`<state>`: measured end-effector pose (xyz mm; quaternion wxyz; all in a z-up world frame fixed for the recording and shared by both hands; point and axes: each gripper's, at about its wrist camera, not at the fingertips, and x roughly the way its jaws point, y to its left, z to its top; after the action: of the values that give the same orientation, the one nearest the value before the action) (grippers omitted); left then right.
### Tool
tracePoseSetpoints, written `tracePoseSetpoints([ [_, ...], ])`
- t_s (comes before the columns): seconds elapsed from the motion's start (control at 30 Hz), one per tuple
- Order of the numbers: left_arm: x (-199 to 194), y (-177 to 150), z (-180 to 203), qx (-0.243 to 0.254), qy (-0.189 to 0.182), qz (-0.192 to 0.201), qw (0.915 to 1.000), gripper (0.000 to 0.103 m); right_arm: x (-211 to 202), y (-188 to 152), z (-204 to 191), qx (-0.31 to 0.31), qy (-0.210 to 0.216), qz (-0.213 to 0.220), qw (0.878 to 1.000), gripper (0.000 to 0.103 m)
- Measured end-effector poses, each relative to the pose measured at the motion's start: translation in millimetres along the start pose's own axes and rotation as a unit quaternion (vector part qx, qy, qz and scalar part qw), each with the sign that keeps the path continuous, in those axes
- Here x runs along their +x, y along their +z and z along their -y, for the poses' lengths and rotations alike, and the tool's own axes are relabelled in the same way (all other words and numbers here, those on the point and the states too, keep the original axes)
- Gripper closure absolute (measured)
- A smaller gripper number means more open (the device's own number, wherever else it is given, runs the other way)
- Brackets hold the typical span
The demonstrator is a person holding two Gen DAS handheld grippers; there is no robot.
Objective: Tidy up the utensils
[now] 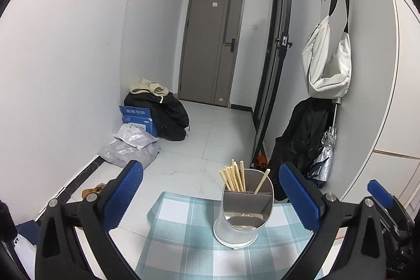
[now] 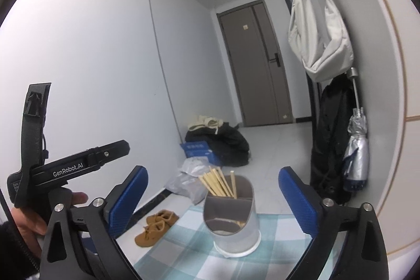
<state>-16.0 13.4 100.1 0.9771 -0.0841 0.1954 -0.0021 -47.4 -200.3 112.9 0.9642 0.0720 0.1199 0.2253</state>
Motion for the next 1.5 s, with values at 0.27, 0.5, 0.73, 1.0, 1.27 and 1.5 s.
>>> tracePoseSetpoints([
  [0.27, -11.7, -17.4, -1.5, 0.000, 0.012, 0.016, 0.9998, 0.001, -20.5, -16.7, -6.5, -0.023, -0.028, 0.012, 0.999, 0.000],
  [0.5, -8.4, -31.4, -2.1, 0.004, 0.017, 0.027, 0.9995, 0.001, -19.5, -30.8, -4.0, -0.028, -0.042, 0.005, 0.999, 0.000],
  [0.73, 2.0, -43.1, -0.5, 0.015, 0.033, 0.030, 0.9989, 0.001, -13.4, -47.2, -0.9, -0.034, -0.062, 0.001, 0.998, 0.000],
  [1.0, 21.4, -58.1, 4.6, 0.033, 0.032, 0.016, 0.9988, 0.001, -0.8, -66.4, 8.8, -0.022, -0.084, -0.028, 0.996, 0.000],
  [1.27, 43.8, -72.7, -1.6, 0.012, 0.024, -0.020, 0.9995, 0.001, 15.2, -77.7, 13.9, -0.010, -0.094, -0.051, 0.994, 0.000],
  [1.5, 45.8, -73.4, 1.3, 0.019, 0.020, -0.024, 0.9993, 0.001, 21.4, -78.3, 14.8, -0.006, -0.099, -0.054, 0.994, 0.000],
])
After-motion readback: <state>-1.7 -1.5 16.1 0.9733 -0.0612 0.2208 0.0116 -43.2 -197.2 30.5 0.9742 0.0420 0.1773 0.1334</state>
